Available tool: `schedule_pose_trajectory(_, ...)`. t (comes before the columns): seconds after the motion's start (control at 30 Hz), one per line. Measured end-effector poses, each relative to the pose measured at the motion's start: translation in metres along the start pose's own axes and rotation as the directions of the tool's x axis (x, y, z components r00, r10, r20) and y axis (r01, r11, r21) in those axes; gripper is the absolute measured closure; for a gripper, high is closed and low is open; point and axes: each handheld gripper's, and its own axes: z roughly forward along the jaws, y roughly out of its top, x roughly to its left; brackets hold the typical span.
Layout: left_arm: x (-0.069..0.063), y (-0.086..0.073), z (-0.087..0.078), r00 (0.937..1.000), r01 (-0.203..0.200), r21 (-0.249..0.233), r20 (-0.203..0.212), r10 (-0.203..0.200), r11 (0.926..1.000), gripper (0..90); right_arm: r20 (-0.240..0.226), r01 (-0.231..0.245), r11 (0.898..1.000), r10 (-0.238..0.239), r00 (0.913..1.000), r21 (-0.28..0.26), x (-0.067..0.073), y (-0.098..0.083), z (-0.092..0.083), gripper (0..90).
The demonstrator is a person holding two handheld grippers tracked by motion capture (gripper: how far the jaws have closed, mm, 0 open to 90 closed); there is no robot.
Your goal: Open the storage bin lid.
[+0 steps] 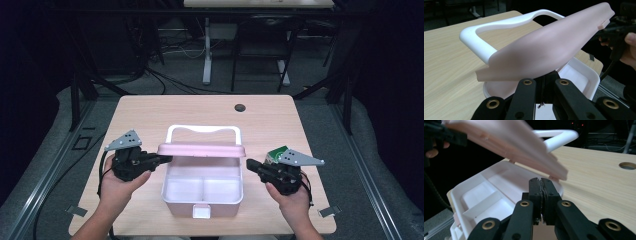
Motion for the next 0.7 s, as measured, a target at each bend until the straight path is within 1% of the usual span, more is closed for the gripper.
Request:
schedule_pose_trajectory(0.1,0.002,0.002,0.0,1.0,0.006,-0.002,0.003,-0.006,1.0,90.0,-0.008,0.008,1.0,-0.008,0.9999,0.009,0.004,-0.003,0.003,87.2)
schedule_pose_trajectory(0.13,0.002,0.003,0.001,1.0,0.008,-0.003,0.002,-0.008,1.0,90.0,-0.02,0.01,1.0,-0.01,0.9998,0.016,0.006,-0.004,0.004,87.2)
schedule_pose_trajectory(0.23,0.003,0.007,0.001,1.0,0.007,0.001,-0.003,-0.007,1.0,90.0,-0.031,0.021,0.999,-0.02,0.9993,0.033,0.01,-0.007,0.008,87.2)
schedule_pose_trajectory(0.27,0.004,0.008,0.001,1.0,0.007,-0.001,-0.006,-0.007,1.0,90.0,-0.032,0.024,0.999,-0.023,0.9992,0.029,0.013,-0.008,0.01,87.2)
schedule_pose_trajectory(0.4,0.006,0.011,0.002,0.9999,0.015,-0.01,-0.006,-0.015,0.9998,90.0,-0.052,0.031,0.999,-0.028,0.9982,0.044,0.018,-0.014,0.014,87.0)
schedule_pose_trajectory(0.43,0.006,0.012,0.003,0.9999,0.011,-0.009,-0.007,-0.011,0.9999,90.0,-0.054,0.033,0.998,-0.03,0.9981,0.047,0.02,-0.015,0.015,86.9)
schedule_pose_trajectory(0.47,0.006,0.014,0.003,0.9999,0.013,-0.01,-0.01,-0.013,0.9999,90.0,-0.065,0.04,0.997,-0.036,0.9972,0.062,0.024,-0.02,0.018,86.9)
schedule_pose_trajectory(0.53,0.007,0.015,0.003,0.9998,0.014,-0.01,-0.011,-0.014,0.9999,90.0,-0.07,0.046,0.996,-0.041,0.9967,0.072,0.025,-0.021,0.018,86.9)
schedule_pose_trajectory(0.57,0.008,0.016,0.003,0.9998,0.014,-0.01,-0.012,-0.014,0.9999,90.0,-0.074,0.052,0.996,-0.046,0.9962,0.078,0.029,-0.025,0.021,86.9)
schedule_pose_trajectory(0.7,0.009,0.019,0.004,0.9998,0.012,-0.01,-0.014,-0.013,0.9999,90.0,-0.082,0.055,0.995,-0.047,0.9955,0.088,0.032,-0.03,0.024,86.9)
